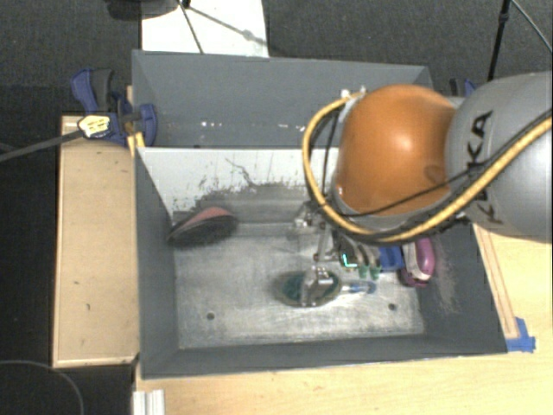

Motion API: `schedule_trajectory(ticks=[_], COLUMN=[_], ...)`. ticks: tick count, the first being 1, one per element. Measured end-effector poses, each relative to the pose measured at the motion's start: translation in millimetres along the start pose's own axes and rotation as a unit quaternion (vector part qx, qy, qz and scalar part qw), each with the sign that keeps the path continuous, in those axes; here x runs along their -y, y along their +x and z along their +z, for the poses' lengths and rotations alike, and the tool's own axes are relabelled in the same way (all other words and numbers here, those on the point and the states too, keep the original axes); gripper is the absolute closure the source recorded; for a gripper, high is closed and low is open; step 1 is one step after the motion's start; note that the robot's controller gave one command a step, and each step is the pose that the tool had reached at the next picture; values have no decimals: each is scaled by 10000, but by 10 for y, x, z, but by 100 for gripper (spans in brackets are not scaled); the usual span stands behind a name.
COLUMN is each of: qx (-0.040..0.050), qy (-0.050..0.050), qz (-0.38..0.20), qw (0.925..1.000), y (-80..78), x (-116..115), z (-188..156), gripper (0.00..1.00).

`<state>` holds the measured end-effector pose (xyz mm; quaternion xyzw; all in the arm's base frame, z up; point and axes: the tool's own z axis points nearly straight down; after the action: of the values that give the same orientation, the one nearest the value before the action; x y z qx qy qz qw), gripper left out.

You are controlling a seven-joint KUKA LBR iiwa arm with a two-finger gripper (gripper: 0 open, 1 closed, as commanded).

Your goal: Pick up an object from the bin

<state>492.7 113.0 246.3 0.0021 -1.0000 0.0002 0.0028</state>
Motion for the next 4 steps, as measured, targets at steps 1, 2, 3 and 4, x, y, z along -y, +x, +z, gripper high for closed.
schedule_trajectory(ticks=[1,2,3,4], qx=[72,62,61,59], qy=[-5,-11,-7,-8], qz=[-514,-535,-116,572], qw=[9986,9986,9999,9983], y=[-315,-337,-360,-436], x=[958,655,790,700], z=[1759,1439,1457,1734], gripper=[0,0,0,0])
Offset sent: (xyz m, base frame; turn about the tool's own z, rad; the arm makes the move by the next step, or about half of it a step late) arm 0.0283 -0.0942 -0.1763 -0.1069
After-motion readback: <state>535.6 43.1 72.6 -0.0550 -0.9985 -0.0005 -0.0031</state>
